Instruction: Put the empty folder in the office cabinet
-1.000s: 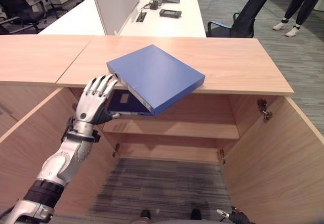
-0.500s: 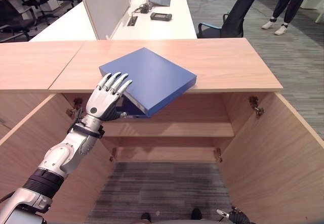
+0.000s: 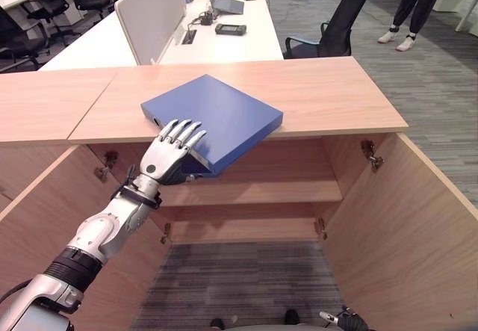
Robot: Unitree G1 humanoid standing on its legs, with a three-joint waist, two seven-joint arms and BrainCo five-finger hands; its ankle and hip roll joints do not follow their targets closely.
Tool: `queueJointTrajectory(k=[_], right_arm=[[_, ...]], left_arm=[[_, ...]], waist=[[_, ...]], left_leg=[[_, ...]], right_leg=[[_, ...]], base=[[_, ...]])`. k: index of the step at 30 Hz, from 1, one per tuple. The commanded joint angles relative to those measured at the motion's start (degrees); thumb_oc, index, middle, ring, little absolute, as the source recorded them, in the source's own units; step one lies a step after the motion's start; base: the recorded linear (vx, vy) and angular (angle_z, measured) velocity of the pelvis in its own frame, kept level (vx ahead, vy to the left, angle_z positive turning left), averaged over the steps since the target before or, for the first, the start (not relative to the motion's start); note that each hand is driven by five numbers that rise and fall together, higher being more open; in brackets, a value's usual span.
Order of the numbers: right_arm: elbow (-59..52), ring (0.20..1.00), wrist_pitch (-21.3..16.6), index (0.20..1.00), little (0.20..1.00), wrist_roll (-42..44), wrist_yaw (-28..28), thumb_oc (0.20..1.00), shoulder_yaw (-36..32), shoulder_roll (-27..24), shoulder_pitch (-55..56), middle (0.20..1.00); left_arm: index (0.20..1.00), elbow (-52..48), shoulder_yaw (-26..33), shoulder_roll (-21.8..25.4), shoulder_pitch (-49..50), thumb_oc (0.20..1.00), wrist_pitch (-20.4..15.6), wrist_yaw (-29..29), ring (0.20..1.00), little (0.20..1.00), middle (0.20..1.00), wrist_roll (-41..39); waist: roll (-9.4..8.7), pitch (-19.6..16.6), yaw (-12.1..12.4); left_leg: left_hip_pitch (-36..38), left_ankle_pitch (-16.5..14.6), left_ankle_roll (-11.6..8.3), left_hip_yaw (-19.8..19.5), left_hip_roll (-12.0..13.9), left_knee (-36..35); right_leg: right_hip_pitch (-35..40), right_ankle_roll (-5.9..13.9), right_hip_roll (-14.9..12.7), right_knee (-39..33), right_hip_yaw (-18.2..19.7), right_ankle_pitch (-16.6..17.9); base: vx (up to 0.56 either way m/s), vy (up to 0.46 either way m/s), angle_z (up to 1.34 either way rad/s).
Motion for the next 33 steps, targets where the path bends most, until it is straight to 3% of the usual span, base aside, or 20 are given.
queueJointTrajectory(k=[1, 33], right_arm=[[1.47, 1.000, -1.35, 1.000, 1.000, -0.09, -1.09, 1.000, 0.67, -0.78, -3.39, 1.000], [2.33, 1.000, -0.95, 1.000, 1.000, -0.69, -1.28, 1.000, 0.60, -0.88, -3.14, 1.000]], left_arm=[[1.000, 2.61, -0.78, 1.42, -10.86, 1.000, 0.31, 0.80, 1.000, 1.000, 1.000, 0.34], [1.000, 8.99, -3.96, 0.13, -14.94, 1.000, 2.53, -0.14, 1.000, 1.000, 1.000, 1.29]], waist=[[-2.25, 1.98, 0.00], [-2.05, 1.75, -1.13]], left_leg=[[2.21, -7.14, -0.35, -0.04, -0.79, 0.73], [2.58, -7.17, -0.48, 0.72, -0.66, 0.73]], right_leg=[[3.53, 7.37, -5.97, 0.89, -0.50, -6.29], [3.50, 7.33, -5.93, 0.95, -0.22, -6.35]], base=[[0.00, 0.000, 0.00], [0.00, 0.000, 0.00]])
